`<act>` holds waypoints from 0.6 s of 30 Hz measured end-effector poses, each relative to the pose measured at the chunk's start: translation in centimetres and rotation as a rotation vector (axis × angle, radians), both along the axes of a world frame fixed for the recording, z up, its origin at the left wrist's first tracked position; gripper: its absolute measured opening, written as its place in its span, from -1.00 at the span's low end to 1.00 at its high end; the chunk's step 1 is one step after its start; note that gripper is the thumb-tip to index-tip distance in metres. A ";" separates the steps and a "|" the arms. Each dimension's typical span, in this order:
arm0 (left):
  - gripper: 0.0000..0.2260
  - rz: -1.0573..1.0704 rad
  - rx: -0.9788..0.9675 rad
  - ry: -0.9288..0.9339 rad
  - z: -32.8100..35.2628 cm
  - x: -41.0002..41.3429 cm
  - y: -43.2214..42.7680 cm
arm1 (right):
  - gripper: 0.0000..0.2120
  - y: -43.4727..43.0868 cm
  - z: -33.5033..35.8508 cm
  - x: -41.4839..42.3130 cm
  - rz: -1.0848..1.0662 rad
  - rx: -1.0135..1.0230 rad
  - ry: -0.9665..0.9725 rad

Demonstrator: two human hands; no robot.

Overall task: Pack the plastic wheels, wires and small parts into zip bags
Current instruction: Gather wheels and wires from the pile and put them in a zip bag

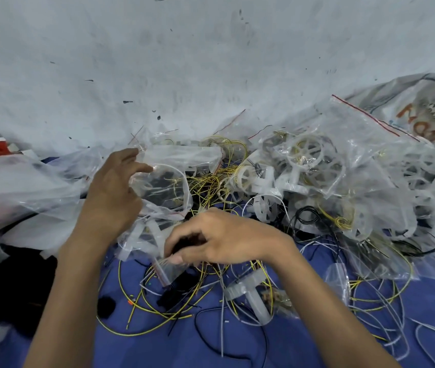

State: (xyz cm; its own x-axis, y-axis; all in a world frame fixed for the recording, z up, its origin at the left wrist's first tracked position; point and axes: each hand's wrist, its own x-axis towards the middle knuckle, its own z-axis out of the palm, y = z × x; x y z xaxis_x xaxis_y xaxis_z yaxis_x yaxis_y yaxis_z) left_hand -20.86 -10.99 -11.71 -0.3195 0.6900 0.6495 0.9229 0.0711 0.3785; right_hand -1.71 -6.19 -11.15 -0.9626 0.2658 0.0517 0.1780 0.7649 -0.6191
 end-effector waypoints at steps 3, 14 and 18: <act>-0.45 -0.023 0.010 -0.028 0.1 -0.2 -0.5 | -0.80 0.4 0.5 0.7 0.005 -0.028 0.078; -0.28 -0.519 0.072 -0.144 3.4 4.8 -1.9 | -0.62 -0.9 -1.1 -2.5 -0.331 0.197 0.303; -0.31 -0.698 0.066 -0.335 2.9 7.0 -1.2 | -0.52 0.4 -0.3 -0.2 -0.295 0.000 0.057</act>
